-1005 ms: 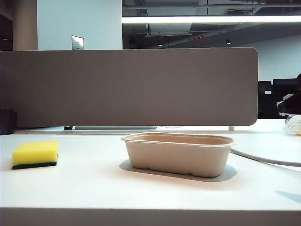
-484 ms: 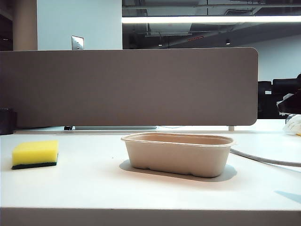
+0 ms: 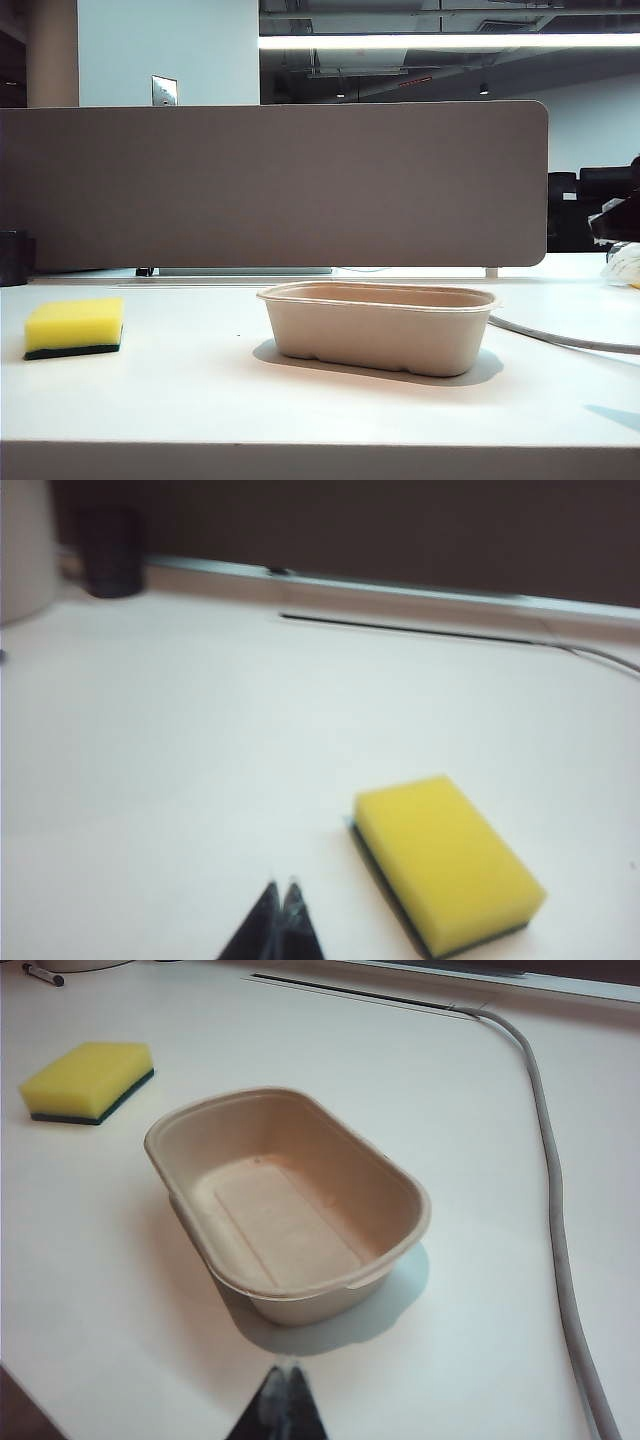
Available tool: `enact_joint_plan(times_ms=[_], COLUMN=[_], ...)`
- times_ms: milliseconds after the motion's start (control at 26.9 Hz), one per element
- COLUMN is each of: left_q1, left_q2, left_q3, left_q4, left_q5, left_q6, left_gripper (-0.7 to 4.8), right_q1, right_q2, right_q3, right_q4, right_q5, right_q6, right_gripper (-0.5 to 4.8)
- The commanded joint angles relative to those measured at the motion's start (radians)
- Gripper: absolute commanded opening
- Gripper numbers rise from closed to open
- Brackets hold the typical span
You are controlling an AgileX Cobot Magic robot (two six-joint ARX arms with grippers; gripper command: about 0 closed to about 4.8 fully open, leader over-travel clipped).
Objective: Take out the cleaning sponge from the paper lunch box and place it on the table.
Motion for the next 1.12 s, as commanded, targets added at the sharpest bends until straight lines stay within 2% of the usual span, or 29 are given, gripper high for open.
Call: enact_joint_plan(times_ms=[37,149,521,633,782,1117], left_q1=[-0.042,-0.068,-0.112,-0.113,-0.121,-0.131], left_q2=[-0.001,-0.001,-0.001,-0.001,-0.001,-0.001], left_q3=[-0.058,-0.097,-0.103,-0.103,-0.103,-0.103], left_q4=[0.133,0.179,0.181,0.181,0.182,0.181], left_q5=[0.013,0.019,0.025,0.025,0.022,0.023], left_q6=[0.049,0.078,0.2,0.188,0.126,0.087], left_gripper=[-0.04,-0.04,-0.04,-0.04,-0.04,-0.04], right_q1=[0.0,0.0,0.0,0.0,0.0,0.0], right_q2=[-0.001,-0.001,-0.002,-0.002,-0.002,-0.002], right_q3=[0.001,0.001,0.001,0.001,0.001,0.001], right_q4=[0.017,0.018,0.018,0.017,0.018,0.017], right_q5=[0.001,0.001,0.001,0.001,0.001,0.001], right_q6=[0.0,0.0,0.0,0.0,0.0,0.0], right_gripper=[-0.05,-0.05,-0.05,-0.05,-0.05,-0.05])
